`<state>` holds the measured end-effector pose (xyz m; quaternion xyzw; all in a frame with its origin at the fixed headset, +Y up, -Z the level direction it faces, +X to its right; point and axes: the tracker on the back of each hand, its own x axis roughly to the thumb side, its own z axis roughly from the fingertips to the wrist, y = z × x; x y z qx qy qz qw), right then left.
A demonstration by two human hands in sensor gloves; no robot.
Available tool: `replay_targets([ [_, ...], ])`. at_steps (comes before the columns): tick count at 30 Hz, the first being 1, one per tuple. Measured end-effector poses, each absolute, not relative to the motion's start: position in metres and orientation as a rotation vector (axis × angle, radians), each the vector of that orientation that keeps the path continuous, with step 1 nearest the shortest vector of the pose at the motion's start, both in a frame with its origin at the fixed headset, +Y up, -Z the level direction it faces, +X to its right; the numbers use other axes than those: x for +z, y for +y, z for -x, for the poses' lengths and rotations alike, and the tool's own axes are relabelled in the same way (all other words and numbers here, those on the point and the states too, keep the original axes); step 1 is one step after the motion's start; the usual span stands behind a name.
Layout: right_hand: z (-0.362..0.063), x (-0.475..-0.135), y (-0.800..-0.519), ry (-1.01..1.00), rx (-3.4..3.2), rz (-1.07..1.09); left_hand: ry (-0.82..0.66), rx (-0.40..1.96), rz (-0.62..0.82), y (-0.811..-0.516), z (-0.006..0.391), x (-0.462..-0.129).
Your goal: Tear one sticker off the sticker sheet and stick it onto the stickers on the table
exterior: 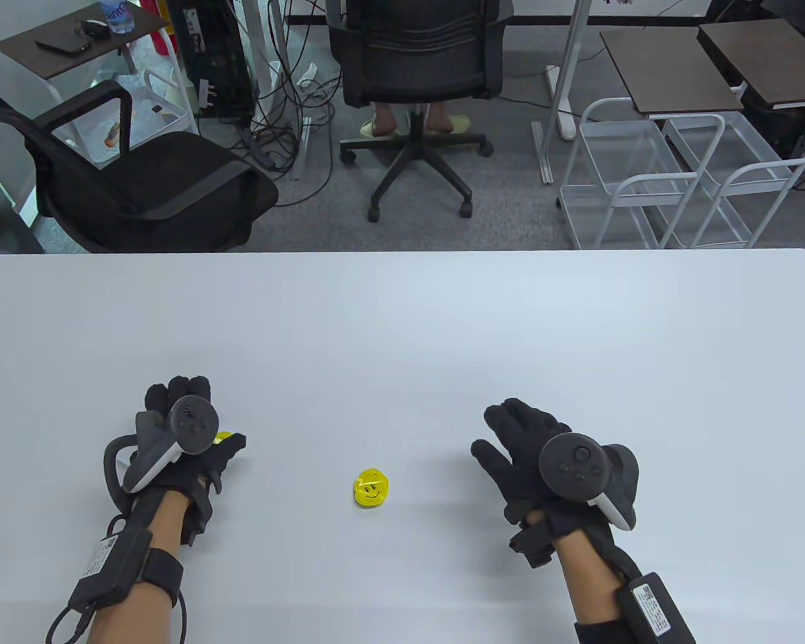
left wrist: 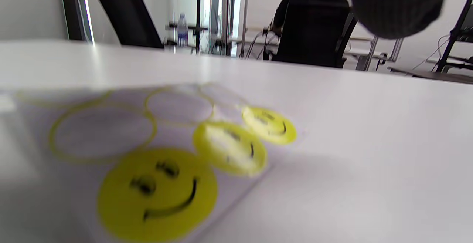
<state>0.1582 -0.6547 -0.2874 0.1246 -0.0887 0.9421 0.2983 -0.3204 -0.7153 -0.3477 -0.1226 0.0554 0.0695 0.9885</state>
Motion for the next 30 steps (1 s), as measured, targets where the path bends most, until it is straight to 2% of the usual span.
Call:
replay_targets([
  [1, -0.158, -0.287, -0.655, -0.235, 2.502, -0.331, 0.131, 0.164, 0.295, -0.72, 0.324, -0.349],
  [6, -0.158, -0.287, -0.656, -0.226, 2.485, -0.33, 0.159, 0.168, 0.361, -0.738, 0.332, -0.351],
  [17, -0.157, -0.288, -0.657, -0.218, 2.479, -0.342, 0.19, 0.127, 0.414, -0.757, 0.332, -0.35],
  [30, -0.154, -0.287, -0.658, -0.197, 2.472, -0.357, 0.181, 0.058, 0.337, -0.75, 0.319, -0.352],
])
